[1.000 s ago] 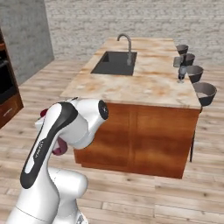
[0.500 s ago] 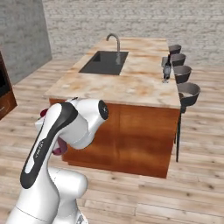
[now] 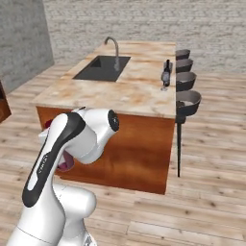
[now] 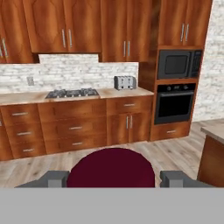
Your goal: There is a wine glass and glass cup on the dining counter. Place the wine bottle next to the wine glass and the juice bottle next to the glass cup.
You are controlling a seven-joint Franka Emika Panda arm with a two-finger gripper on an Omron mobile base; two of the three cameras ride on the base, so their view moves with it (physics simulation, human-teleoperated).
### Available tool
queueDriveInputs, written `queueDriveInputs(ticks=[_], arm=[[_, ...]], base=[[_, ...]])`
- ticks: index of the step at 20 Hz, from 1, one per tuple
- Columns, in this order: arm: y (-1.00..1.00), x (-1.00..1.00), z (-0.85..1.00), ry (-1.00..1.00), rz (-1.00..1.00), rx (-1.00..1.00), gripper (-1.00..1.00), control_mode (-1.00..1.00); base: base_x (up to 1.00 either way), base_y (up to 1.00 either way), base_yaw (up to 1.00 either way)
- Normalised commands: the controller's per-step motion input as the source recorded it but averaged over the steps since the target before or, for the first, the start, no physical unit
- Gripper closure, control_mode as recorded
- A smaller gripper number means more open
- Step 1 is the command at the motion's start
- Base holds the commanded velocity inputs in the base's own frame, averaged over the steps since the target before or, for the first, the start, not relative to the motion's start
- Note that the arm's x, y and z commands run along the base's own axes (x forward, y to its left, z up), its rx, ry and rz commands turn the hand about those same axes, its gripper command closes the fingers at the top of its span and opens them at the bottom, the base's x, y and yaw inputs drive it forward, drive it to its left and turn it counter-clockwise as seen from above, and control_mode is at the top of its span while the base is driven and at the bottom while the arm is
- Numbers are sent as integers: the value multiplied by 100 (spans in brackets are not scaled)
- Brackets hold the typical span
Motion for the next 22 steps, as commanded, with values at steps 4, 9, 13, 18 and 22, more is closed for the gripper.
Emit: queueDriveInputs(ticks=[4, 9, 13, 18, 22], arm=[[0, 0, 0, 0, 0, 0, 100, 100], [0, 0, 0, 0, 0, 0, 100, 100], [0, 0, 0, 0, 0, 0, 100, 100], [0, 0, 0, 0, 0, 0, 100, 100], [0, 0, 0, 0, 0, 0, 100, 100]], base=[[28, -62, 5], [28, -62, 4], [29, -62, 4], [31, -62, 3], [32, -62, 2]])
